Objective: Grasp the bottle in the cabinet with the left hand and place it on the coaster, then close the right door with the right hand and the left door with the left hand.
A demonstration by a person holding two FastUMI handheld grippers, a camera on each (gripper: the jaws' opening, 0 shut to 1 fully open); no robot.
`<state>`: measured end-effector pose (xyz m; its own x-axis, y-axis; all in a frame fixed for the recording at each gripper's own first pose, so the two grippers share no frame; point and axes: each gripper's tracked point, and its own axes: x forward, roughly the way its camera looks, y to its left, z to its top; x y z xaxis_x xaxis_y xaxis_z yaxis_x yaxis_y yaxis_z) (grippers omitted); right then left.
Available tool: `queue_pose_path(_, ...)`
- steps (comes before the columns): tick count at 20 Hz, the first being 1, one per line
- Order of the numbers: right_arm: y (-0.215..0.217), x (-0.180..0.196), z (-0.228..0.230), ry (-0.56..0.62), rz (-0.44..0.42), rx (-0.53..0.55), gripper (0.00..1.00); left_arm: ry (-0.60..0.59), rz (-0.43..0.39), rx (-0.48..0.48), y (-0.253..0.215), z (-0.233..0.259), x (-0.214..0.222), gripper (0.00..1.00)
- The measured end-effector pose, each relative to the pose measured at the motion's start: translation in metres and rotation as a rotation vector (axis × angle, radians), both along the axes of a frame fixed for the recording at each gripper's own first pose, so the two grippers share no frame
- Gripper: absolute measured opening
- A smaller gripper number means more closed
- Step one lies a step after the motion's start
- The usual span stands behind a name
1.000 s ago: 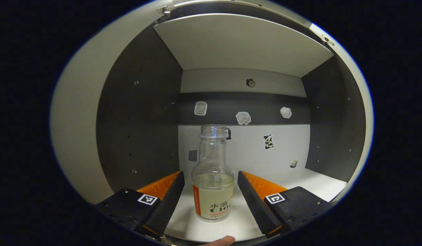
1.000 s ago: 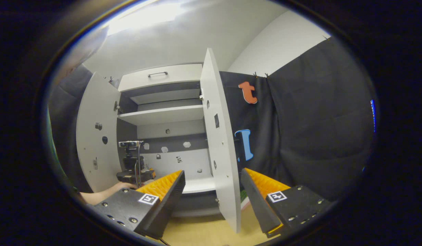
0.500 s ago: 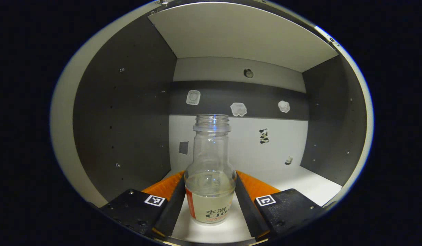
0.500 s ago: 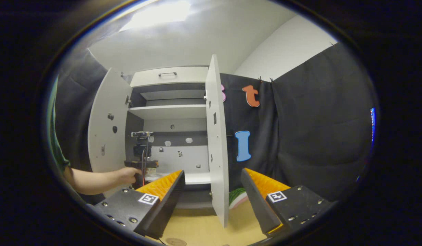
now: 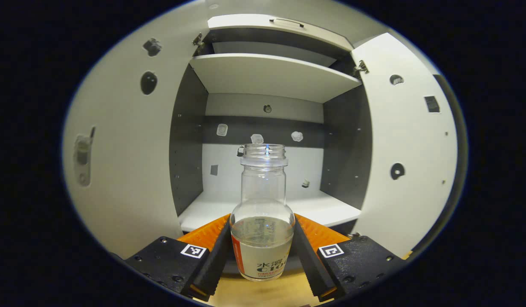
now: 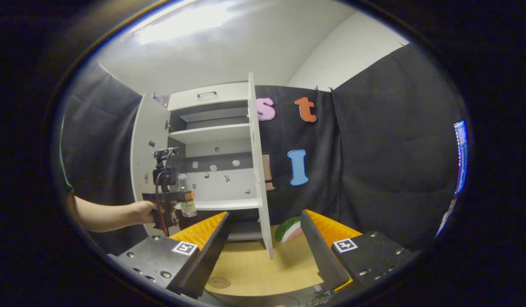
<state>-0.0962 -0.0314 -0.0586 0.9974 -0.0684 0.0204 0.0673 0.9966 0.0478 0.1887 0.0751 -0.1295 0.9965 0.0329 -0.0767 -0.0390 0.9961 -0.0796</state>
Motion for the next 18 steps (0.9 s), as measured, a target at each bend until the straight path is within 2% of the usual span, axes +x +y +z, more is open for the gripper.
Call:
queue_pose_path(4,-0.006,-0.027,-0.019,0.015,0.013,0.032,1.0,-0.038,-0.007,0.009,-0.014,-0.007,-0.059,0.8)
queue_pose_path(8,-0.001,-0.031,-0.029,0.062,0.023,0.094,1.0,-0.016,-0.077,0.025,-0.041,-0.04,-0.098,0.8)
queue_pose_path(12,-0.008,-0.016,-0.015,0.083,0.011,-0.042,0.99,0.044,-0.137,0.04,-0.06,-0.086,-0.123,0.8)
queue_pose_path(13,-0.006,-0.009,-0.011,0.082,0.016,-0.053,0.96,0.047,-0.149,0.037,-0.065,-0.095,-0.126,0.81)
queue_pose_path(14,-0.003,-0.003,-0.009,0.083,0.025,-0.053,1.0,0.054,-0.171,0.035,-0.072,-0.104,-0.13,0.8)
queue_pose_path(18,0.011,0.025,0.022,-0.006,-0.013,0.017,1.0,0.068,-0.274,0.099,-0.093,-0.14,-0.139,0.81)
